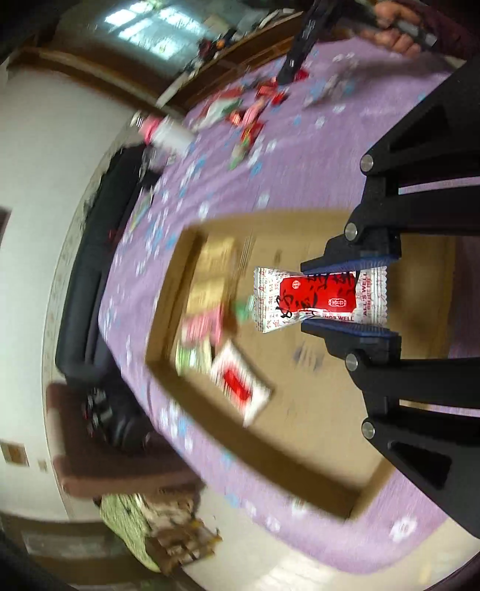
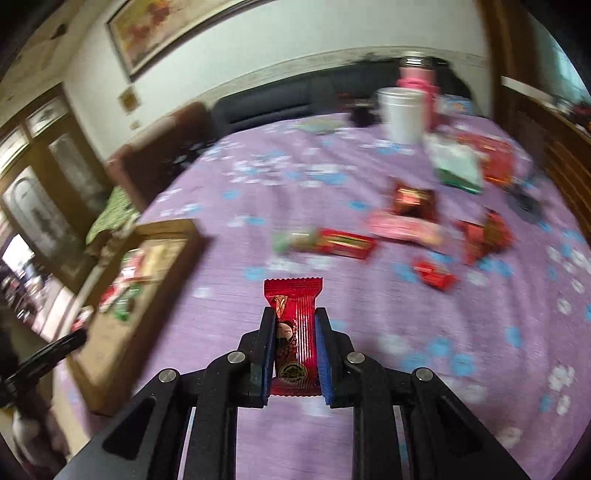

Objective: Organize snacks
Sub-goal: 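Carry both snacks into the cardboard box and open both tools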

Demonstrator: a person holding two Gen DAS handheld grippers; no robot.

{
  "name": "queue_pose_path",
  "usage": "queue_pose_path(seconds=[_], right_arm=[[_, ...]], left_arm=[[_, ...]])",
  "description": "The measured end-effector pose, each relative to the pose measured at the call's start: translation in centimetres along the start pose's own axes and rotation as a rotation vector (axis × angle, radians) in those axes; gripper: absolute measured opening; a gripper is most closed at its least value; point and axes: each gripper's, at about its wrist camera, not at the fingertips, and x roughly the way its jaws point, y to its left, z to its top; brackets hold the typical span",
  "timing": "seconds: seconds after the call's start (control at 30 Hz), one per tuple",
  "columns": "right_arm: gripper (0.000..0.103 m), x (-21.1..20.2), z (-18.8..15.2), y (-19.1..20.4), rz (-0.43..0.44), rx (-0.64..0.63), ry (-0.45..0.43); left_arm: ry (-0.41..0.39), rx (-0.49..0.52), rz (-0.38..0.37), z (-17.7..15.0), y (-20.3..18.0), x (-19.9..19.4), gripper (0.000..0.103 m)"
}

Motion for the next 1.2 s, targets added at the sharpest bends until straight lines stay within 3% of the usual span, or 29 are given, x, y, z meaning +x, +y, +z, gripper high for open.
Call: queue_pose_path(seconds=[0.2, 0.43, 0.6, 0.67, 0.8, 0.93, 1.2], right_arm=[[0.021, 3.4, 2.1, 8.6, 0.15, -0.111, 0.072], [0.022, 8.8, 1.5, 17.2, 0.212, -0.246, 0.181], [0.022, 12.1, 0.0, 21.2, 0.24, -0.298, 0.253], [0.022, 13.4, -0.6, 22.2, 0.242, -0.308, 0.276], [0.023, 15.2, -1.2, 23.0, 0.258, -0.316, 0.304], [0.028, 14.7, -1.1, 22.8, 0.273, -0.309, 0.285], [0.049, 10.6, -0.5, 20.5, 0.272, -0.29, 0.19]], left_arm=[[0.041, -0.025, 0.105, 1.7, 3.5, 1.7, 0.024], [0.1, -0.052, 0.105, 2.0, 5.5, 4.3, 0.024], [0.097, -0.091, 0.092, 2.2, 6.4, 4.8, 0.027], [0.083, -0.109, 0.084, 2.4, 6.8, 4.4, 0.033], [0.024, -0.128, 0.08, 2.3, 7.3, 2.3, 0.06], [-0.028, -0.131, 0.091, 1.9, 7.1, 0.1, 0.073], [-0.068, -0.102, 0.112, 1.4, 4.9, -1.7, 0.075]])
